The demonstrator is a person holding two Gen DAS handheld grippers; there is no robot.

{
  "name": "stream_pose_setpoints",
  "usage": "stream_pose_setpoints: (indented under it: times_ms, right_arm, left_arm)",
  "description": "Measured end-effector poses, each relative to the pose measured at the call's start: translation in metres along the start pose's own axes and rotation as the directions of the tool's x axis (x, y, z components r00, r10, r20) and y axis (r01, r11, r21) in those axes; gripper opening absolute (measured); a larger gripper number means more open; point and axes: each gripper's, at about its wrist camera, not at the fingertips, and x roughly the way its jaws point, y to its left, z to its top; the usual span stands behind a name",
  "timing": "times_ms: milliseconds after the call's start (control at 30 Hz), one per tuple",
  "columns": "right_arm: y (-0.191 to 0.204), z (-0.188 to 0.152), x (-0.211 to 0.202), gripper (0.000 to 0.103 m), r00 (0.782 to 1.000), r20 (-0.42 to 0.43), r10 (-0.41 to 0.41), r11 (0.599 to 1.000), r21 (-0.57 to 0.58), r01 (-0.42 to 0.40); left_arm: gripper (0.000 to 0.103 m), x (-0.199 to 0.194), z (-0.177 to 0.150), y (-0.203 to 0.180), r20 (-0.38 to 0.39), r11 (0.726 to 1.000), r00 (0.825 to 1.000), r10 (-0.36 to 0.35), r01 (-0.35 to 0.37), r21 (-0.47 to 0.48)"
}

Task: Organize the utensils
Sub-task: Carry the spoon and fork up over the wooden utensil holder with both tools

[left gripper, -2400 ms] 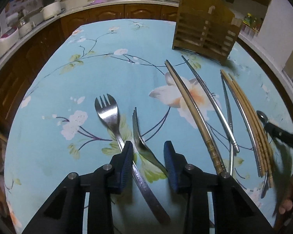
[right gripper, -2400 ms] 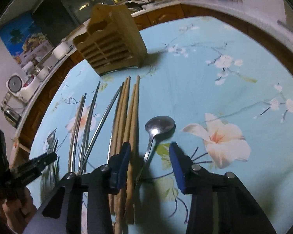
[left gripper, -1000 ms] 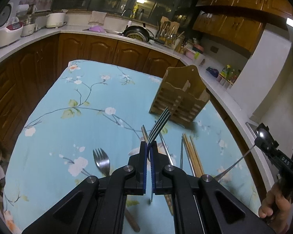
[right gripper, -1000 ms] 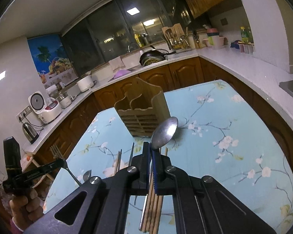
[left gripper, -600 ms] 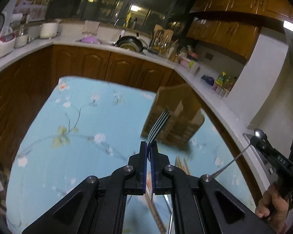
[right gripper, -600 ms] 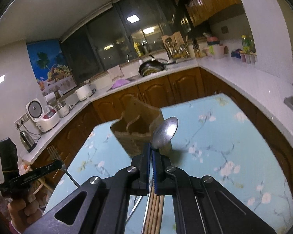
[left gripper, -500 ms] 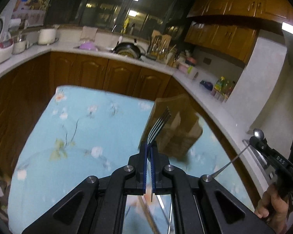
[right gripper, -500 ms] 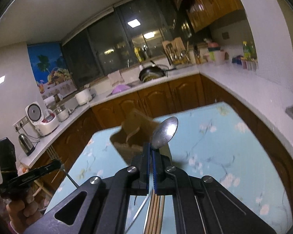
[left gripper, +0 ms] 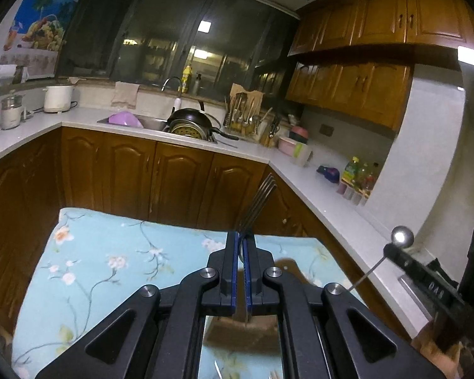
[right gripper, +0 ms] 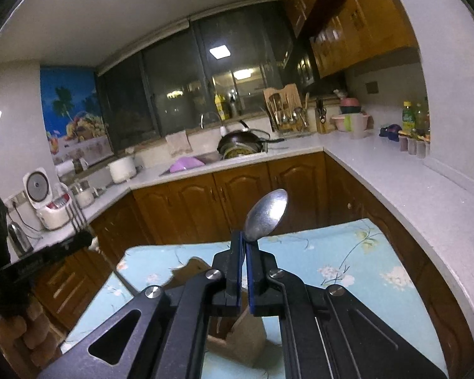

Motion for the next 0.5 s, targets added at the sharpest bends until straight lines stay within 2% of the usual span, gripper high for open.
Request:
stream_pose_setpoints:
  times_ms: [300,500]
  right_arm:
    - [-0.004,-0.039,0.052,0.002,0.995,-0.104,-0.008,1.000,-0.030,0.005]
    - [-0.007,-0.056,0.068,0.002,0.988,-0.156,0.009,0.999,-0.037,-0.015]
  left_arm:
    - [0.001,0.082,-0.026,0.006,-0.071,0.999,0.997,0.030,-0.031,-0.019]
    - [0.002,0.105,-0.025,0.002,-0.126,0.999,0.991,0.038,-0.037,0.010]
